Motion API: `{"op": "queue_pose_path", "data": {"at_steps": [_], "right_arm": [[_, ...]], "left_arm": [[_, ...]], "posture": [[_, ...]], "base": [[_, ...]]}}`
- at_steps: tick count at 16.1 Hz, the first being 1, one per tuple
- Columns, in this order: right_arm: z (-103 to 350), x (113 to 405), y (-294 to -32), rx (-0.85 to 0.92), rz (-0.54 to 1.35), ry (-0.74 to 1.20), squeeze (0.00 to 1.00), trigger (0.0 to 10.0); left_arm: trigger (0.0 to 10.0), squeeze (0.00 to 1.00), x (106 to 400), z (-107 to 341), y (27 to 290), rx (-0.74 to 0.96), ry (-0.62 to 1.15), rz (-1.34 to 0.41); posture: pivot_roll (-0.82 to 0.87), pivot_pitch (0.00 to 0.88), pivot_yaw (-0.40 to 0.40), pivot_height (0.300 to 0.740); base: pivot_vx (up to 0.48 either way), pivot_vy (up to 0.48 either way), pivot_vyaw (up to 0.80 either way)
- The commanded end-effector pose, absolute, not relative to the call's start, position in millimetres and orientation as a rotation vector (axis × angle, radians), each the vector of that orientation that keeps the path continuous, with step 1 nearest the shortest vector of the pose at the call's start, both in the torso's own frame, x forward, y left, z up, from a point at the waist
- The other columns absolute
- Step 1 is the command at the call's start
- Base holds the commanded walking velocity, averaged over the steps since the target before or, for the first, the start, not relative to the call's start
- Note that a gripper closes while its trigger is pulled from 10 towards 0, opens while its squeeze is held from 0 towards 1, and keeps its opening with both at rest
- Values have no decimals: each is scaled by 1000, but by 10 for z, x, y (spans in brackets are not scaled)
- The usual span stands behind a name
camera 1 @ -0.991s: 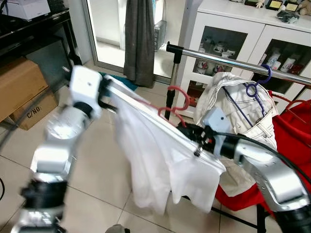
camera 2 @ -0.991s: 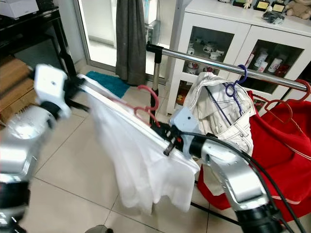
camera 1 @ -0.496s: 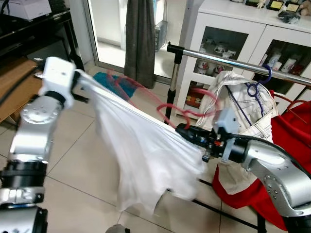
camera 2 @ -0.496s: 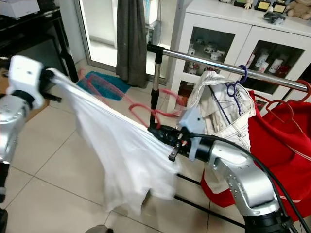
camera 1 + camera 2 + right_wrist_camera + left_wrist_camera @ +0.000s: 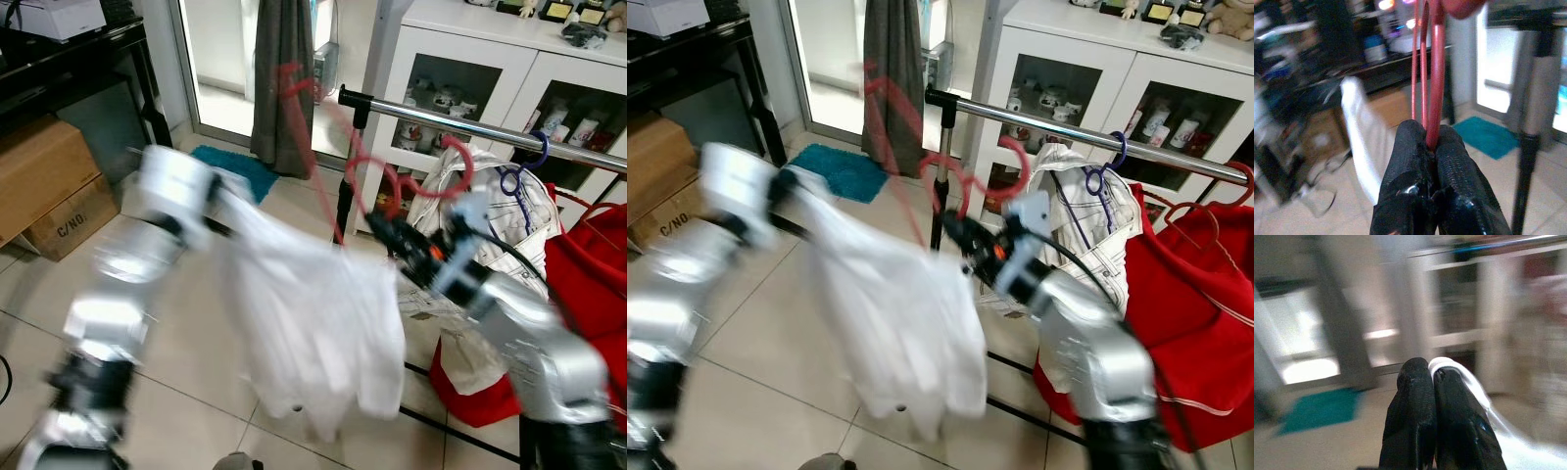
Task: Hang hanger
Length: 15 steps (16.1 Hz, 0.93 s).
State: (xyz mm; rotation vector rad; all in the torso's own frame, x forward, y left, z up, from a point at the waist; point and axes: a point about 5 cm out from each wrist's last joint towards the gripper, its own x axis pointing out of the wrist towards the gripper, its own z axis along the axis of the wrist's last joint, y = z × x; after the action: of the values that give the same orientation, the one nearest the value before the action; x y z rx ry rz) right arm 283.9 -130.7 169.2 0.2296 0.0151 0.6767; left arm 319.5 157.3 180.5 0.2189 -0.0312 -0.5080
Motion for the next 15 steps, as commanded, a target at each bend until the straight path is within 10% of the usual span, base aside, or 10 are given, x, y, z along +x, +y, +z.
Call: {"op": "queue_pose_path", "data": {"at_steps": [1,5,7,9,15], "right_arm": [[1685,2931,-1416,257,508,2,0,0],[1600,3004,-1560,220,281,35,0,0],[1537,2929,-1560,147,287,70,0,10000],[1636,2760,-1433,155,342,0,0,10000],[1767,2524,-1460,196,300,-13,0,10000]], "left_arm": [[0,0,3070,1865,1329,192,-63,-640],[0,0,2878,1878,1237,106,-82,-629],[0,0,2847,1866,1398,82,-72,-484],[10000,0,2763,1742,1615,94,-20,-296],[10000,0,2602,1757,1556,74,-29,-276]], "posture": [[-49,0,-8,740],[-46,0,-10,740],[-44,0,-13,740],[-53,0,-13,740],[-45,0,-44,740]], "base": [[0,0,0],[0,0,0],[0,0,0],[0,0,0],[0,0,-533]]}}
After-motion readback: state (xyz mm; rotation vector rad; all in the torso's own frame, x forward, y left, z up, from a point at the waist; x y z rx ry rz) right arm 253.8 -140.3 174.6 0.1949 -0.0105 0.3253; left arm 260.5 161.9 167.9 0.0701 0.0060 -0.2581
